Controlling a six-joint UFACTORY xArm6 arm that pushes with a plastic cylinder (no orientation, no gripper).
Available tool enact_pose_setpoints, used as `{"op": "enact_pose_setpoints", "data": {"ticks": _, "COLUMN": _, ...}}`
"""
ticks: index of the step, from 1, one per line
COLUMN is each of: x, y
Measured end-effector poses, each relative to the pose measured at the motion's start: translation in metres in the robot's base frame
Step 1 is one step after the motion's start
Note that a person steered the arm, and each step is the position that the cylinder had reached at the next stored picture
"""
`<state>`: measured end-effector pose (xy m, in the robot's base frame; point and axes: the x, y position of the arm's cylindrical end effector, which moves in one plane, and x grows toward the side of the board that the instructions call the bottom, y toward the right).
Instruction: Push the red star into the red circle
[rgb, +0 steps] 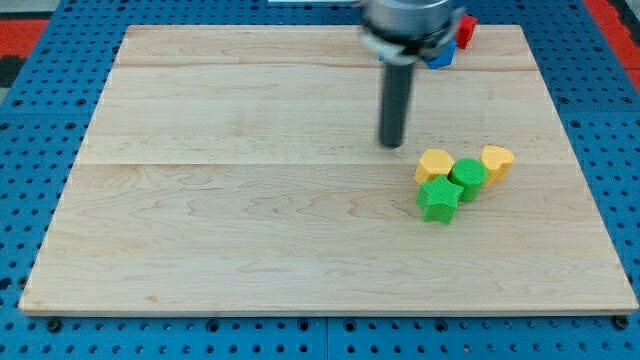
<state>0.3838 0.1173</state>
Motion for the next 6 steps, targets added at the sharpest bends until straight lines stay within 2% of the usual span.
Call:
{"op": "enact_pose_setpoints", "data": {"ticks": 1, "x": -0.076, "y": 0.086}}
{"op": "enact_pose_setpoints", "data": {"ticks": 2, "x": -0.136, "y": 0.142}}
{"op": "enact_pose_setpoints", "data": {"ticks": 3, "x": -0.187, "y": 0.154}}
{"op": "enact_pose_setpoints", "data": {"ticks": 6, "x": -0.191, "y": 0.009}}
